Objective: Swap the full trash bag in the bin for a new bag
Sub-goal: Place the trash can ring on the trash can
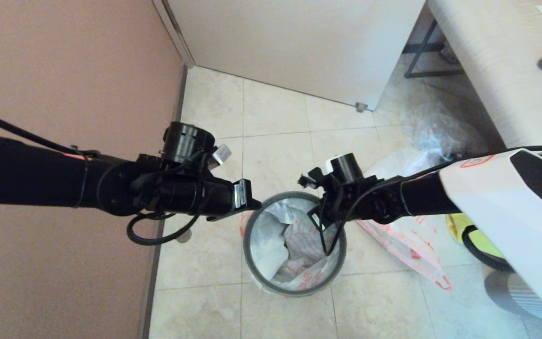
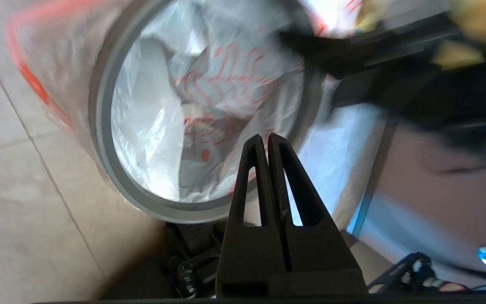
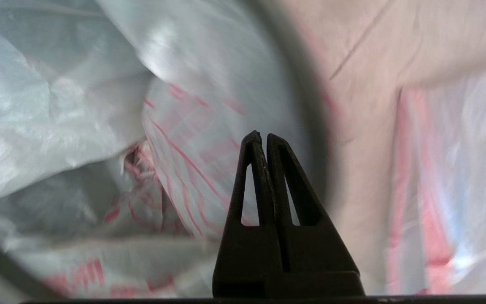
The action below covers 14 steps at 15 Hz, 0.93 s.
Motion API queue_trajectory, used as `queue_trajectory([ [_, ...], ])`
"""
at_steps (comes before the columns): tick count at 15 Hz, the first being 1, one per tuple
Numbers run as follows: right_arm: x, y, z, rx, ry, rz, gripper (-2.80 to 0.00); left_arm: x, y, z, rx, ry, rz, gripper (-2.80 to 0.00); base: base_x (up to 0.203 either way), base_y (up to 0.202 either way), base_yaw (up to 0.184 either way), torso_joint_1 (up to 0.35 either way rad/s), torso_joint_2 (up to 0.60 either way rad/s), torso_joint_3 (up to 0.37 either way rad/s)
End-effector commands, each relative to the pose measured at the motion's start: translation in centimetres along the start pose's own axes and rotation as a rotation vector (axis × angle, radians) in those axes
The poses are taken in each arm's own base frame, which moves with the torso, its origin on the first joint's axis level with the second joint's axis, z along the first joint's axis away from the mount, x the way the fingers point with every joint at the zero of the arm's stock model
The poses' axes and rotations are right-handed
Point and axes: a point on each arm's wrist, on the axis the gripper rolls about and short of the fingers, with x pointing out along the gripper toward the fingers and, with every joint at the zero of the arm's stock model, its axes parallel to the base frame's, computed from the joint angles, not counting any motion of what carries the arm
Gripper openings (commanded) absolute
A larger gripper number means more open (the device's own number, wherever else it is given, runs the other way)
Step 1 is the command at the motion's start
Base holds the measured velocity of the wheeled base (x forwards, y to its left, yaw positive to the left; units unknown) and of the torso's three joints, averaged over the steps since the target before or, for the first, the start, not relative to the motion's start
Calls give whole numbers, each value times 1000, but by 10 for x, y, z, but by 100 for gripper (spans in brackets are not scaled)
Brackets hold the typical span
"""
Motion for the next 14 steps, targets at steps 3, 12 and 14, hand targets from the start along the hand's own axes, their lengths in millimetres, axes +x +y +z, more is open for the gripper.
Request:
queue_trajectory([
  [3,50,37,-4,-130,54,-37,-280,-33,-17,18,26,-130,28,-280,0,0,0,0,0,0],
  [12,105,67,-51,-374,193,-128,-280,-35,-14,22,21,-164,75,-280,0,0,0,0,0,0],
  [14,127,66,-74,-412,221,-139,-280,-36,-14,22,23,-166,78,-280,0,0,0,0,0,0],
])
